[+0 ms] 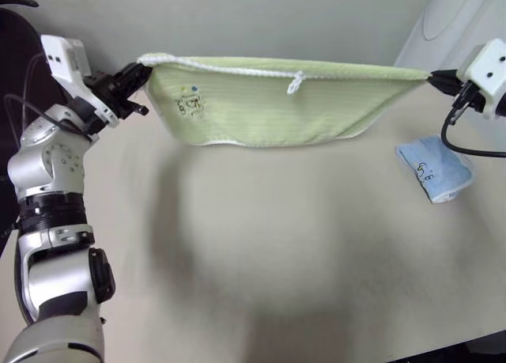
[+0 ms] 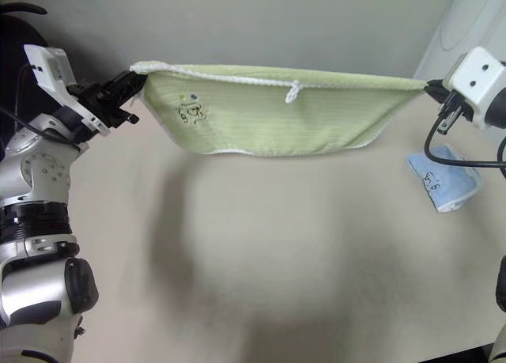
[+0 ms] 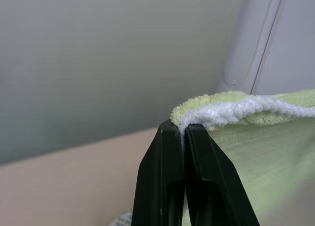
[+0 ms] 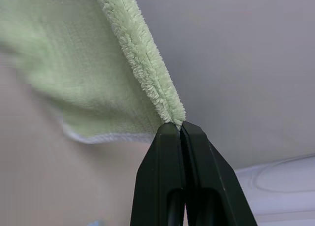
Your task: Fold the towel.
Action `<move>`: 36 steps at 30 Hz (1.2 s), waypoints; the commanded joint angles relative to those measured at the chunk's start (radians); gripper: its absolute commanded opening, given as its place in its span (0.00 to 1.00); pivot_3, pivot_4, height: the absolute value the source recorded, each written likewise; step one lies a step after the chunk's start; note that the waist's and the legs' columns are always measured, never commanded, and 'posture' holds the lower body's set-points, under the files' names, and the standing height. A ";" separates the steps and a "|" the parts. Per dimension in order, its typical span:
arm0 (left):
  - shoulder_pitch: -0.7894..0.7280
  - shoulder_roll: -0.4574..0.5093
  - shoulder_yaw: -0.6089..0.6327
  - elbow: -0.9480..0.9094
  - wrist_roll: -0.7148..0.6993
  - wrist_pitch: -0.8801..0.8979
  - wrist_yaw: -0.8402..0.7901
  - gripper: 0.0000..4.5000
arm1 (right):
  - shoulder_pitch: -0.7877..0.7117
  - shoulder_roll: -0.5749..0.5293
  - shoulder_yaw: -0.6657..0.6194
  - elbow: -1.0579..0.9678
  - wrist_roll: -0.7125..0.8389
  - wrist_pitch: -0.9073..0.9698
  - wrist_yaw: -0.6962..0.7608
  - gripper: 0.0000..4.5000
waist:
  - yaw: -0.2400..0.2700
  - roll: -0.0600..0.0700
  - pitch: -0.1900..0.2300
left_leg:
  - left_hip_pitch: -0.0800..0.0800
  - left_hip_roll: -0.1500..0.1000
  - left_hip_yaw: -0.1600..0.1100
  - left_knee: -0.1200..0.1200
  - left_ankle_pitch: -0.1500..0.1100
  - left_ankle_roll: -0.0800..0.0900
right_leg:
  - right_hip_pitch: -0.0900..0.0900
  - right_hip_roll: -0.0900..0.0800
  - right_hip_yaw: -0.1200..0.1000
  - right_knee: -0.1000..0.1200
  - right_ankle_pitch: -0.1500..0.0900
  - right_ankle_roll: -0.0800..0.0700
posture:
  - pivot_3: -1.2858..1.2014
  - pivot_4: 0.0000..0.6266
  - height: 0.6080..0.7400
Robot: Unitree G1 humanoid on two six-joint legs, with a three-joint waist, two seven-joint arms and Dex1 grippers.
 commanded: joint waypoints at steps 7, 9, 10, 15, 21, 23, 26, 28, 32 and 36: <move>0.056 0.069 0.054 -0.057 -0.010 0.013 -0.047 0.00 | 0.056 -0.072 -0.046 0.020 0.013 0.012 0.071 0.01 | -0.001 0.000 0.000 | -0.002 0.000 0.000 0.000 0.002 0.000 | -0.002 0.000 0.000 0.001 0.000 0.001 | 0.52 0.24 1.00; 0.137 0.093 0.046 -0.125 -0.033 0.050 -0.122 0.00 | 0.135 -0.093 -0.056 -0.045 0.055 0.046 0.146 0.01 | -0.001 0.000 0.000 | -0.002 0.000 0.000 0.001 0.001 0.000 | -0.001 0.000 0.000 0.001 0.000 0.001 | 0.52 0.24 1.00; 0.179 0.105 0.043 -0.161 -0.046 0.069 -0.158 0.00 | 0.179 -0.105 -0.063 -0.082 0.077 0.064 0.180 0.01 | -0.001 0.000 0.000 | -0.002 0.000 0.000 0.000 0.001 0.000 | -0.001 0.000 0.000 0.000 0.000 0.001 | 0.52 0.24 1.00; 0.381 0.162 0.050 -0.309 -0.093 0.147 -0.279 0.00 | 0.412 -0.177 -0.119 -0.288 0.189 0.196 0.312 0.01 | 0.002 0.000 0.000 | -0.003 0.000 0.001 0.000 0.007 -0.010 | -0.002 0.000 0.000 0.000 0.000 0.000 | 0.52 0.24 1.00; 0.591 0.218 0.077 -0.432 -0.131 0.198 -0.367 0.00 | 0.629 -0.224 -0.208 -0.469 0.288 0.347 0.366 0.01 | 0.002 0.000 0.000 | 0.001 0.001 0.002 0.002 0.003 -0.003 | 0.003 0.001 0.000 0.002 -0.001 -0.002 | 0.52 0.24 1.00; 0.643 0.231 0.082 -0.453 -0.134 0.211 -0.379 0.00 | 0.687 -0.229 -0.233 -0.505 0.304 0.378 0.378 0.01 | 0.004 0.000 0.000 | 0.005 0.001 0.002 0.002 0.002 -0.003 | 0.006 0.001 -0.001 0.002 -0.002 -0.004 | 0.52 0.24 1.00; 0.734 0.247 0.085 -0.492 -0.128 0.221 -0.396 0.00 | 0.783 -0.233 -0.272 -0.569 0.330 0.424 0.404 0.01 | 0.005 -0.001 -0.001 | 0.007 0.001 0.002 0.002 0.001 -0.002 | 0.009 0.001 -0.001 0.002 -0.005 -0.010 | 0.52 0.24 1.00; 0.760 0.248 0.087 -0.505 -0.124 0.217 -0.393 0.00 | 0.814 -0.232 -0.284 -0.595 0.336 0.439 0.404 0.01 | 0.004 -0.001 -0.001 | 0.008 0.001 0.002 0.002 -0.001 -0.002 | 0.009 0.002 -0.001 0.002 -0.006 -0.009 | 0.52 0.24 1.00; 0.771 0.241 0.069 -0.519 -0.108 0.212 -0.372 0.00 | 0.837 -0.213 -0.267 -0.626 0.328 0.448 0.390 0.01 | 0.005 -0.001 -0.001 | 0.009 0.001 0.002 0.002 -0.001 -0.002 | 0.010 0.002 -0.001 0.003 -0.006 -0.009 | 0.52 0.24 1.00; 0.720 0.207 0.028 -0.498 -0.057 0.166 -0.318 0.00 | 0.744 -0.177 -0.190 -0.561 0.248 0.411 0.315 0.01 | 0.003 0.000 -0.001 | 0.011 0.001 0.002 0.002 -0.001 -0.002 | 0.012 0.002 -0.001 0.003 -0.006 -0.009 | 0.52 0.24 1.00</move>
